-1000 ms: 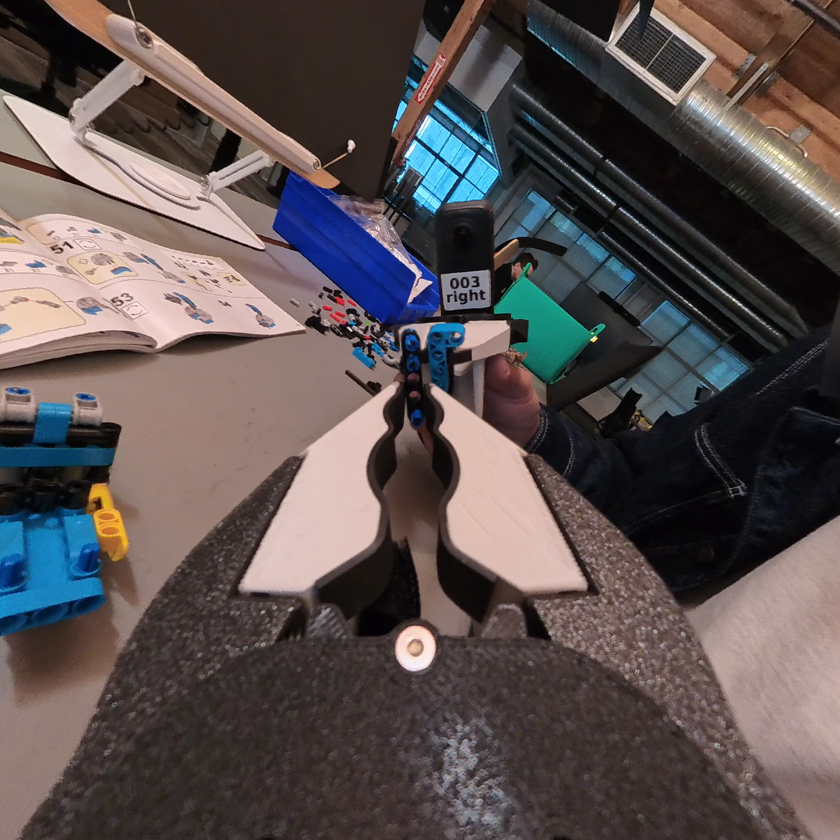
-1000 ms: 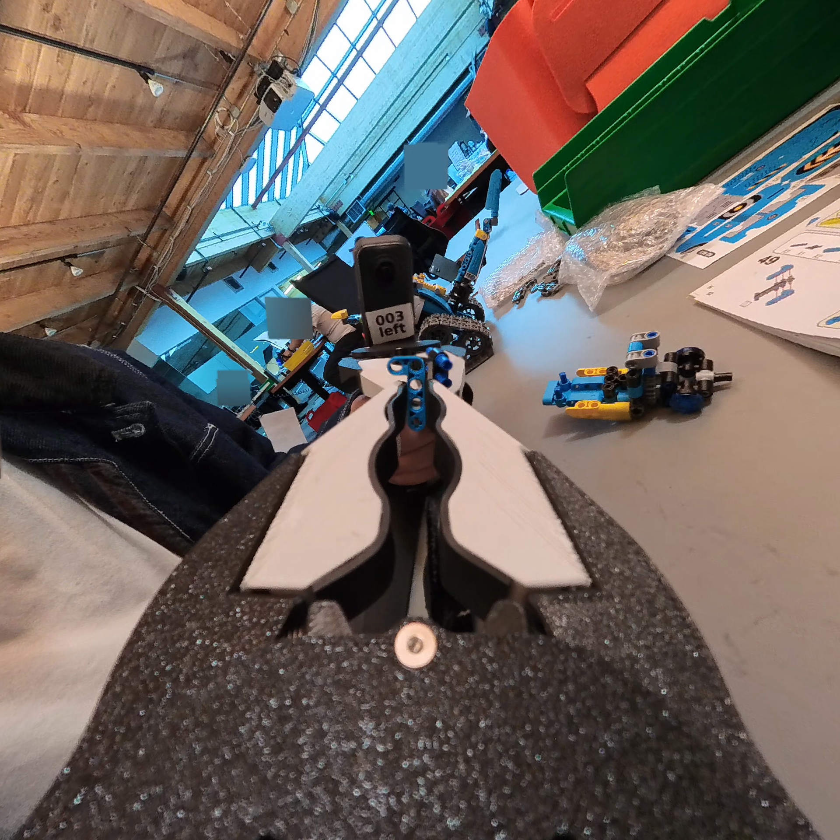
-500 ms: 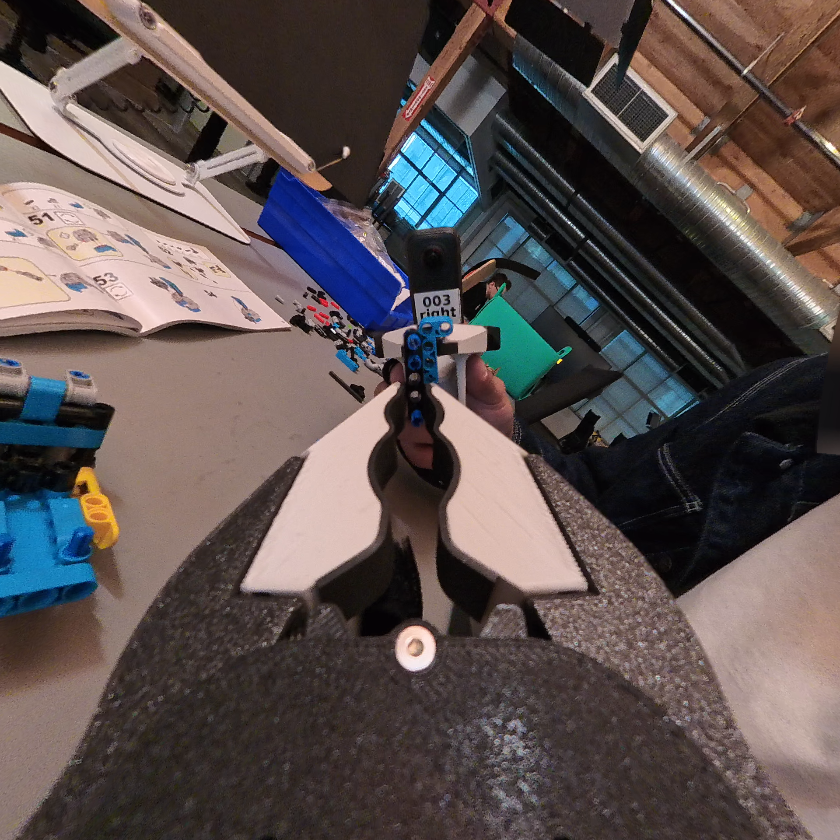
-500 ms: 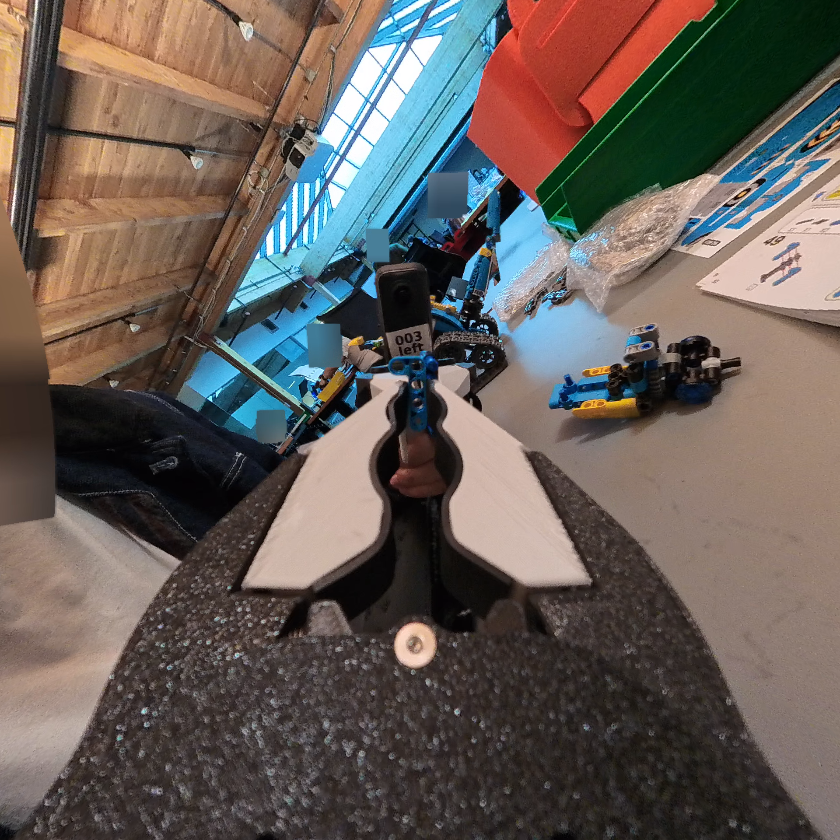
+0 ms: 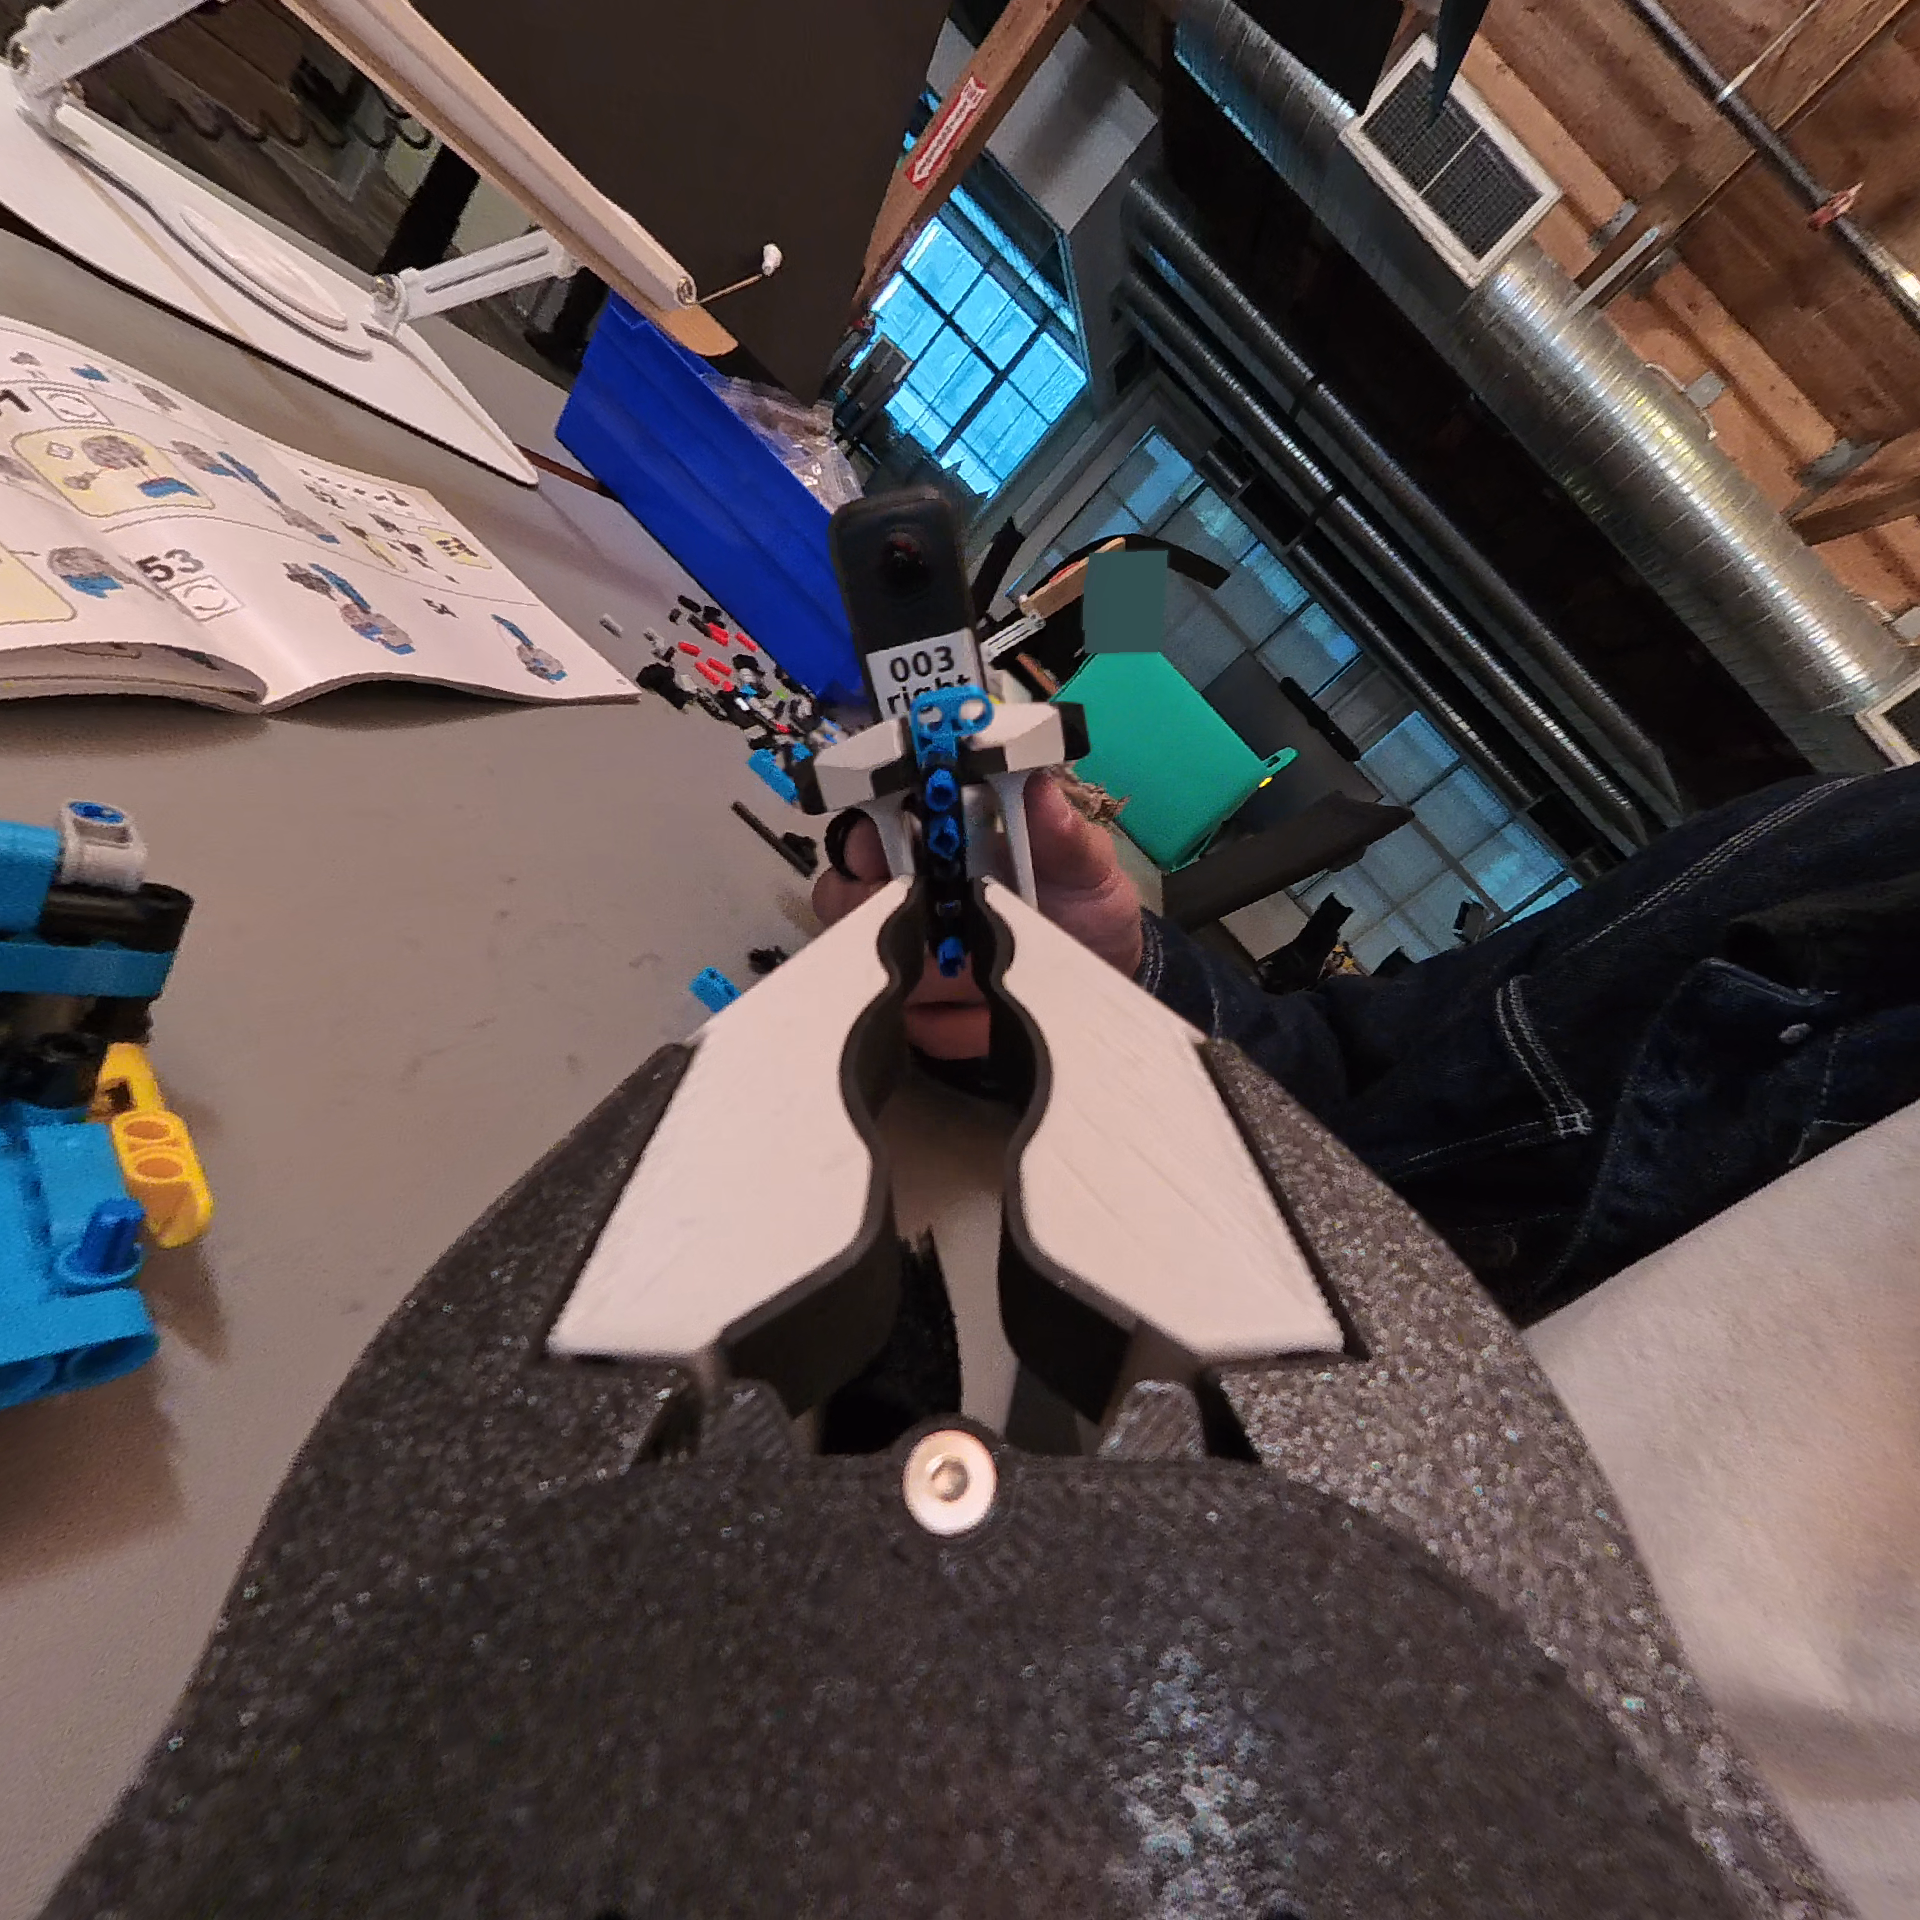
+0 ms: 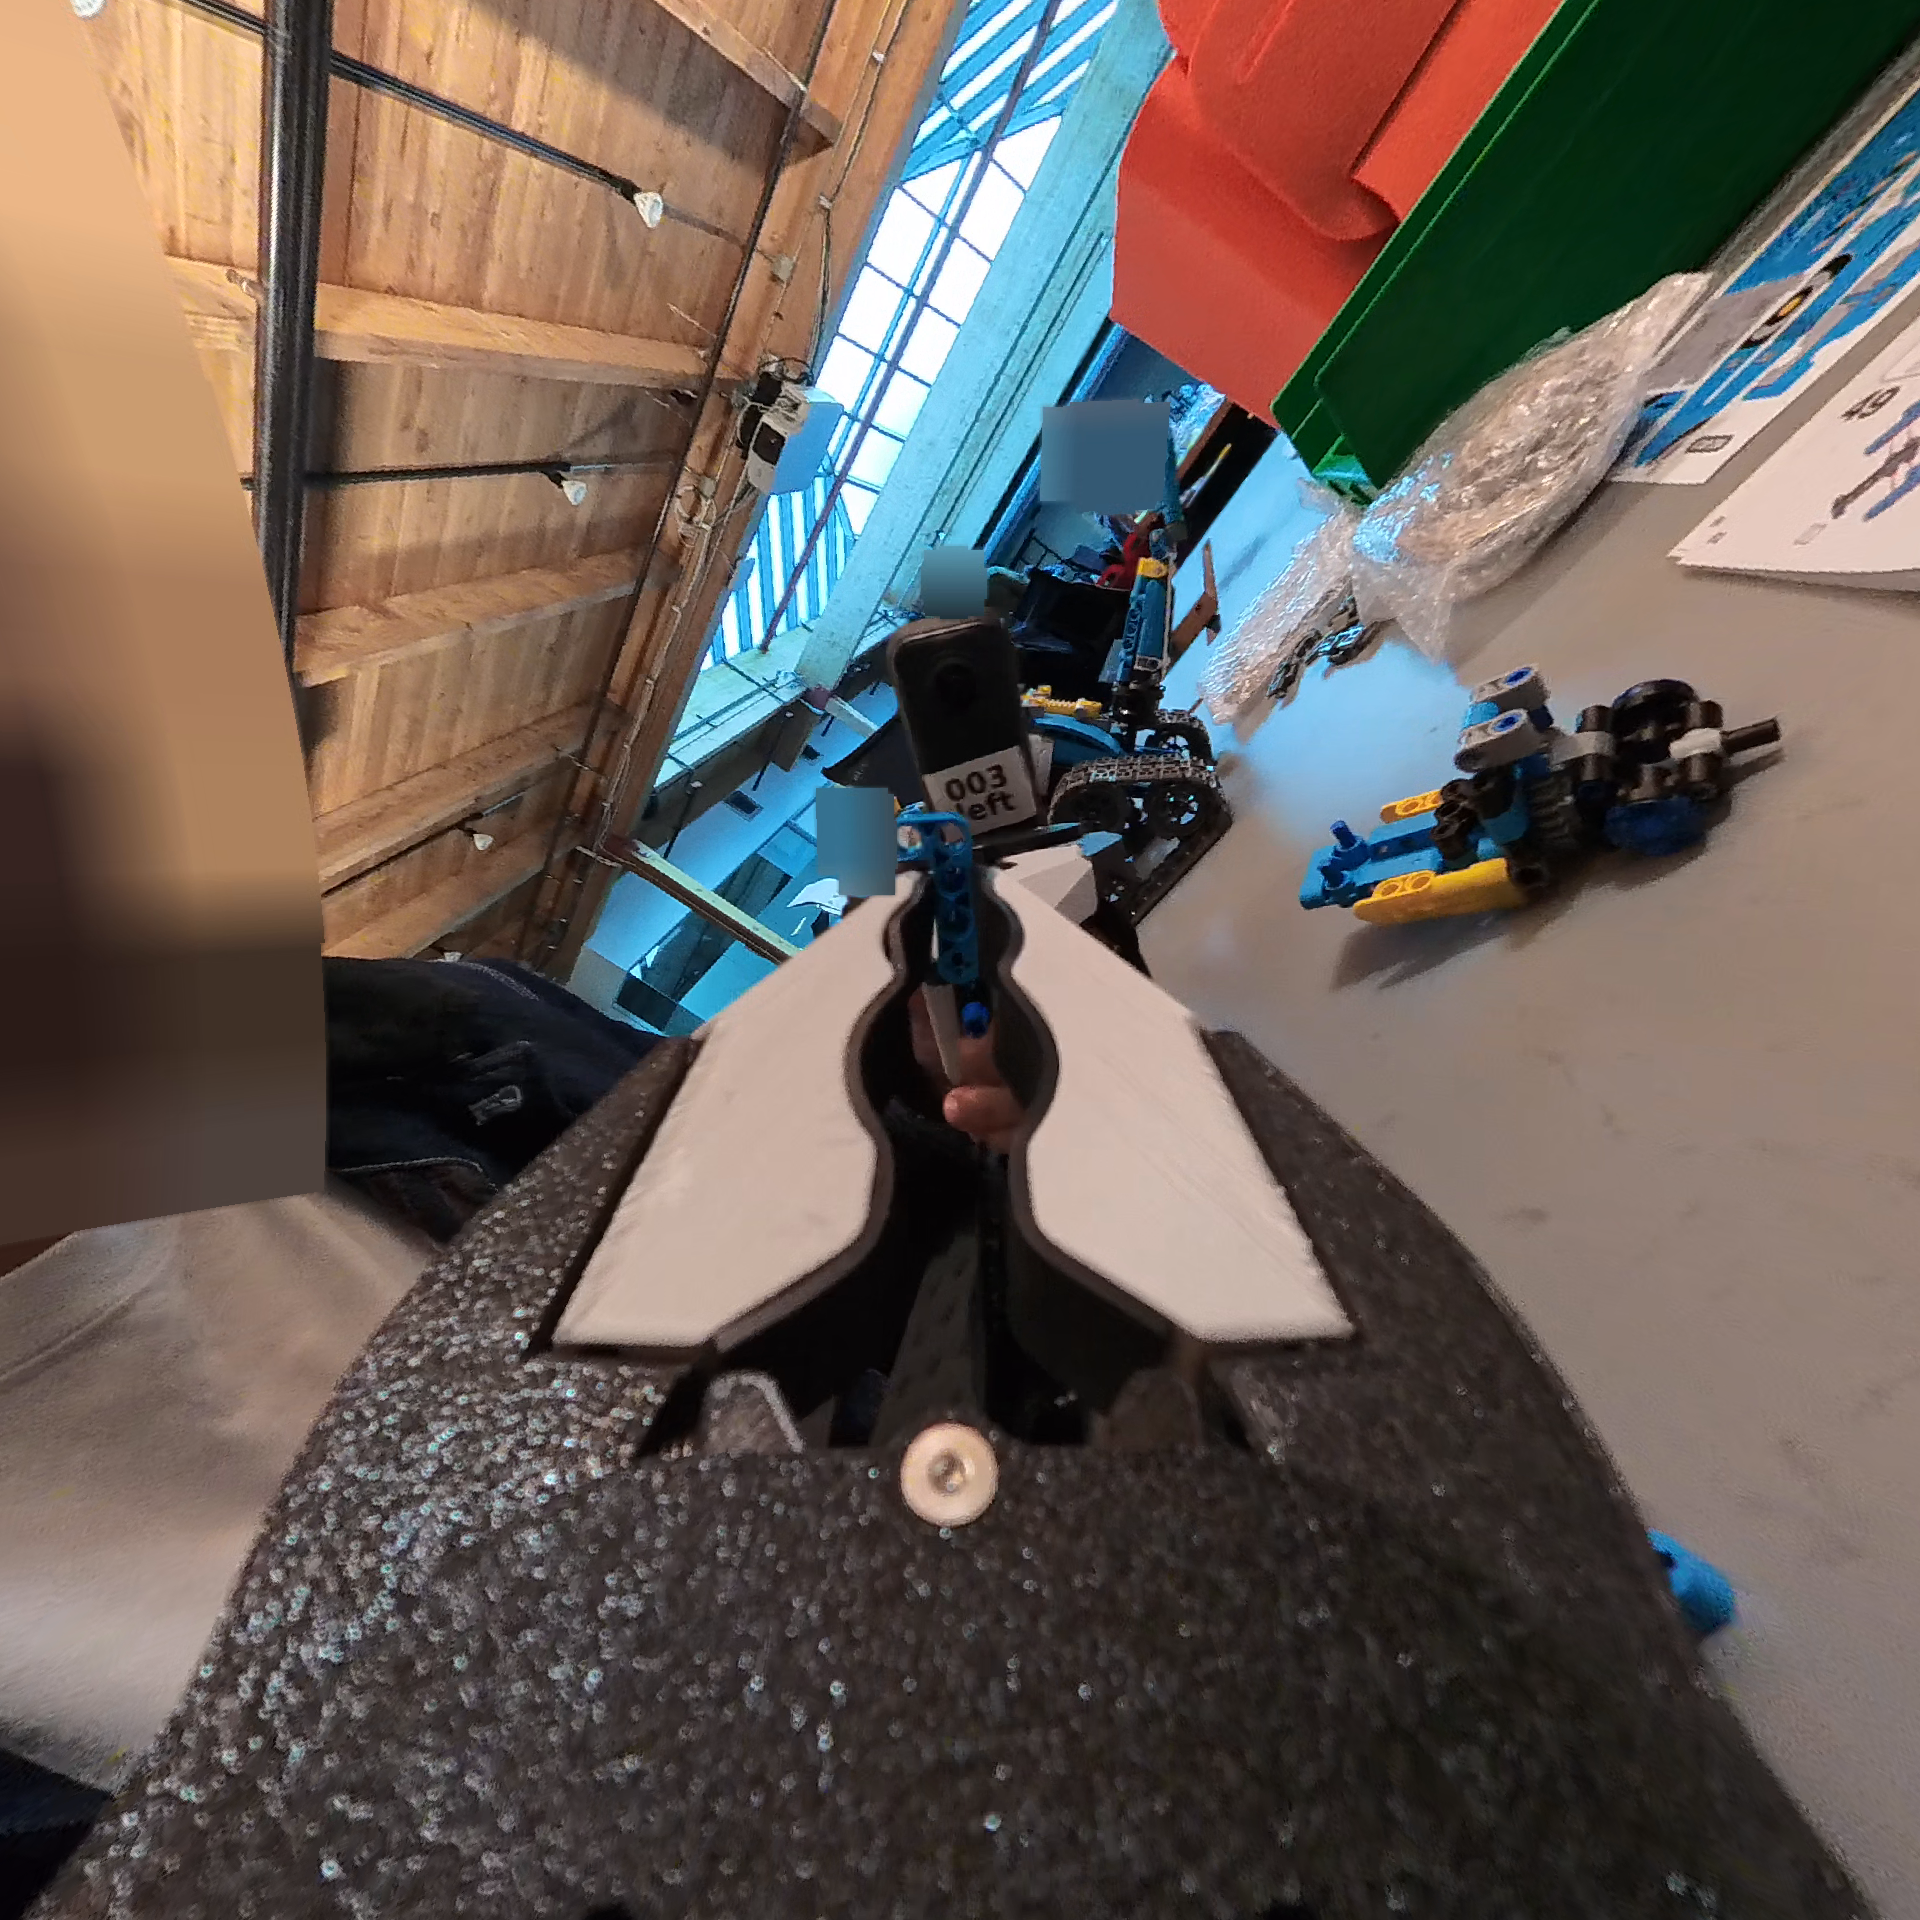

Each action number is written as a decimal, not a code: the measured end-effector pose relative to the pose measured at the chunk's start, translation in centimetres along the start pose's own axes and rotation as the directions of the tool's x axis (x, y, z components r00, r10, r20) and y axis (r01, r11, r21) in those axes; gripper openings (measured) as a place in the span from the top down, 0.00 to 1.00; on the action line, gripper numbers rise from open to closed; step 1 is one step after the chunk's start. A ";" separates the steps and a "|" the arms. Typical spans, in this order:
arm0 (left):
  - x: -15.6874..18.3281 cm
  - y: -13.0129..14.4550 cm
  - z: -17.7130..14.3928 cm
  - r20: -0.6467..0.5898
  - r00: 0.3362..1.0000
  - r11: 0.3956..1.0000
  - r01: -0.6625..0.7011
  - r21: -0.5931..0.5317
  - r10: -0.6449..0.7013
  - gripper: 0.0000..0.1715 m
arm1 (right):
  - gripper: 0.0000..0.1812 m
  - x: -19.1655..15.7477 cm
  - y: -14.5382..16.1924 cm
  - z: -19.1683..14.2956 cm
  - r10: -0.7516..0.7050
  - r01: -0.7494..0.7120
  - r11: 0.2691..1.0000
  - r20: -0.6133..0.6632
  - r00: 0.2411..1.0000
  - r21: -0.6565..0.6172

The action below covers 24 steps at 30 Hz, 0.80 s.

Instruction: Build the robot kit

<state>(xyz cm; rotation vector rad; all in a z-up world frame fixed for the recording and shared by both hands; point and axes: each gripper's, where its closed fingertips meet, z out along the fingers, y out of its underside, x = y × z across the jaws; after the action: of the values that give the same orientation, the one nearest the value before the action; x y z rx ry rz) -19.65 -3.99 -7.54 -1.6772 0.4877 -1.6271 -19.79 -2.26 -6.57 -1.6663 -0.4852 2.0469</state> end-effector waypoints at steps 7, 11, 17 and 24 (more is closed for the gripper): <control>-0.4 0.2 0.1 0.044 0.999 0.999 -0.032 -0.013 0.033 0.95 | 0.97 0.2 0.6 0.3 -0.034 0.034 0.999 -0.012 0.999 -0.039; -0.4 0.3 0.1 0.044 0.998 0.999 -0.038 -0.019 0.039 0.96 | 0.97 0.4 0.8 0.1 -0.050 0.049 0.997 -0.025 0.998 -0.058; -0.5 0.5 0.0 0.016 1.000 0.999 0.019 -0.028 -0.019 0.97 | 0.96 0.6 1.5 0.3 -0.149 0.138 0.982 -0.071 0.986 -0.131; -0.6 1.2 0.3 0.019 0.999 0.997 0.027 -0.071 -0.026 0.96 | 0.97 0.4 1.1 0.0 -0.219 0.205 0.969 -0.099 0.971 -0.139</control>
<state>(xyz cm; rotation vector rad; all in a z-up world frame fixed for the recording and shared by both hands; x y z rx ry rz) -19.12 -4.30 -8.78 -1.7560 0.5221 -1.6292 -19.98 -3.02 -7.48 -1.7112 -0.7361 1.7896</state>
